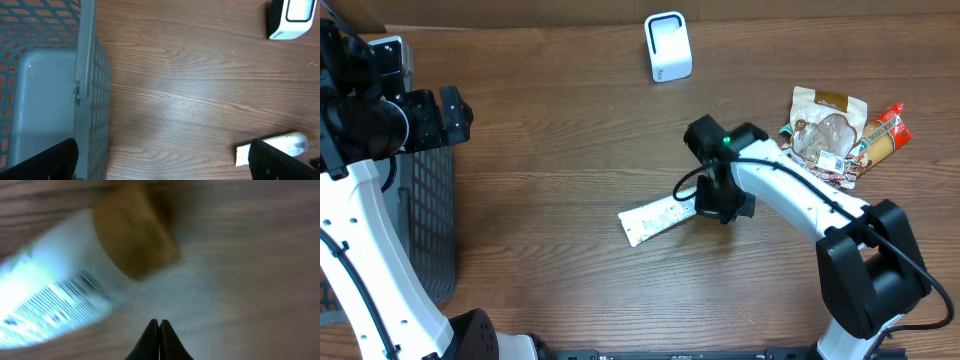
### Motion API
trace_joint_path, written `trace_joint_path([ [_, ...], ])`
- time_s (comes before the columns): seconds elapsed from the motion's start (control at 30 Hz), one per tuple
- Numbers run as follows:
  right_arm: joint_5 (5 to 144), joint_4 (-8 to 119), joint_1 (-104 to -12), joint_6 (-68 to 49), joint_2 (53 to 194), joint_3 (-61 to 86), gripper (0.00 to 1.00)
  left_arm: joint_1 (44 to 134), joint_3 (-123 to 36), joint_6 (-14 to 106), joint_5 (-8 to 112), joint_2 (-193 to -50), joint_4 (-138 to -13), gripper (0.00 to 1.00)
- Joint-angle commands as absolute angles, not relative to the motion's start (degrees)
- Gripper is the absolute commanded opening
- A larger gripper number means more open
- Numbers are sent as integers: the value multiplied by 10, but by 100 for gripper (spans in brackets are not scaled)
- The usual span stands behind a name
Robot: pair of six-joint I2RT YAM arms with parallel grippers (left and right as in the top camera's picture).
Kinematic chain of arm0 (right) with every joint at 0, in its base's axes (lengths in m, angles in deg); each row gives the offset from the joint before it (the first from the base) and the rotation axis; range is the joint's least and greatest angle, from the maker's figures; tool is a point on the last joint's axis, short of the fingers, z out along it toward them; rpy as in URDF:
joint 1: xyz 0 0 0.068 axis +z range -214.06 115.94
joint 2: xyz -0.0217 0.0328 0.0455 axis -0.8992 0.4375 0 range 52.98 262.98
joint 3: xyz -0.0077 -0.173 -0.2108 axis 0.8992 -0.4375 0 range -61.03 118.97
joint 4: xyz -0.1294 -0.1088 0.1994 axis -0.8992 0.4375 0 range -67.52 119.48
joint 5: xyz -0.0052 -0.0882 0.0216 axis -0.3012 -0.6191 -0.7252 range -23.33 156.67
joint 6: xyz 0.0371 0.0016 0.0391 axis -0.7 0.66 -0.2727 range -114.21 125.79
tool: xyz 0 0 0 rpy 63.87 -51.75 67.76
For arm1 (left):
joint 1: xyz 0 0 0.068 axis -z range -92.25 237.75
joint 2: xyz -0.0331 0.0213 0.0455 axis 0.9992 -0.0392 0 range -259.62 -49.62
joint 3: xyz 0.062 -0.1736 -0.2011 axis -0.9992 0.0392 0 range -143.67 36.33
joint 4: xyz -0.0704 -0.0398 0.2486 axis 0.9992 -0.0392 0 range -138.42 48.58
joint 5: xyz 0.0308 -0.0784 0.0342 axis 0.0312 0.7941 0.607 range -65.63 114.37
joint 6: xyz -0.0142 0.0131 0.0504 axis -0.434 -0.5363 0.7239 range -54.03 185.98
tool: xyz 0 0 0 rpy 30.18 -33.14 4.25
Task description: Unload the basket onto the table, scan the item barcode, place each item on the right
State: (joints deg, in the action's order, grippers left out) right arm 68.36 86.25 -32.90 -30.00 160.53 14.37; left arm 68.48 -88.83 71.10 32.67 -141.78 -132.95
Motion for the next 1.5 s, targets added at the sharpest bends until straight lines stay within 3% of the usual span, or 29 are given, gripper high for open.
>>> trace_joint_path([
  [0.0, 728, 812, -330, -285, 1602, 95, 4, 683, -890, 724, 328, -1416, -1329, 99],
  [0.37, 736, 619, -371, -223, 1602, 93, 4, 683, -890, 724, 327, -1416, -1329, 100],
  [0.63, 814, 461, -373, -222, 1603, 93, 8, 683, -890, 724, 328, -1416, -1329, 100],
  [0.8, 818, 472, -376, -195, 1603, 94, 8, 683, -890, 724, 328, -1416, -1329, 100],
  [1.0, 818, 571, -404, -193, 1588, 147, 10, 683, -890, 724, 327, -1416, -1329, 100],
  [1.07, 820, 612, -411, -205, 1581, 168, 22, 683, -890, 724, 327, -1416, -1329, 99],
  [1.1, 837, 647, -416, -221, 1579, 181, 42, 683, -890, 724, 327, -1416, -1329, 99],
  [1.17, 873, 664, -416, -225, 1580, 179, 51, 683, -890, 724, 327, -1416, -1329, 100],
  [1.47, 999, 615, -413, -222, 1588, 75, 54, 683, -890, 724, 328, -1416, -1329, 100],
])
